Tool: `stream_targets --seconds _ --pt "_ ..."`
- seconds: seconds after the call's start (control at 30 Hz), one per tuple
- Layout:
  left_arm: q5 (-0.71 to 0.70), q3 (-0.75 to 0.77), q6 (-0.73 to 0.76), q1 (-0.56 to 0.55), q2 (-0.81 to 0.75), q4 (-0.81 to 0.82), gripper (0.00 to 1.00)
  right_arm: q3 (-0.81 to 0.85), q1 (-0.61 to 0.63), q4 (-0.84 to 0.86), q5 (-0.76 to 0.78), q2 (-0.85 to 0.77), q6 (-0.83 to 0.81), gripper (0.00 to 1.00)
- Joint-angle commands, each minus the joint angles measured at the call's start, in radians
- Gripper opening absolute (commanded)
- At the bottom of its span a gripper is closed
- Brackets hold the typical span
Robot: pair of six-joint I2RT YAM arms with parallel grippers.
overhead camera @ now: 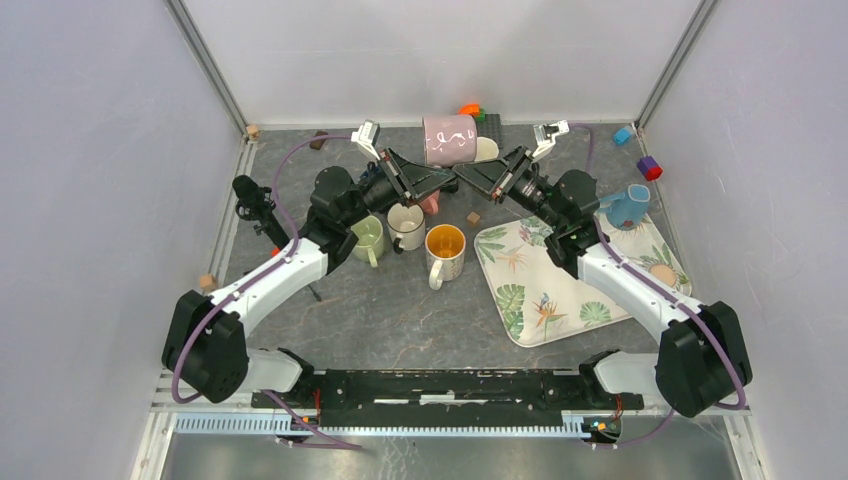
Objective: Turn the mug right side up
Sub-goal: Turn over the cup on the tray.
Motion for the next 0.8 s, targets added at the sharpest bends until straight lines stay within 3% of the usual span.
stream_targets --seconds 0.0,0.17,0.5,0.77 --pt "0.001 0.025 0.002 -0.005 -0.022 0.02 0.02 0.012 0.023 0.07 -0.017 -0.038 -0.069 0.0" --pt "-0.013 0.041 0.072 -0.004 -0.053 -0.063 0.02 0.01 0.026 0.025 -0.002 -0.049 -0.116 0.02" --pt "-0.046 0.078 0.191 -0.004 -0.106 -0.191 0.02 0.026 0.037 -0.1 0.045 -0.074 -0.242 0.54" --pt "-0.096 0.116 0.288 -0.004 -0.157 -0.354 0.02 0.035 0.042 -0.213 0.073 -0.088 -0.334 0.77"
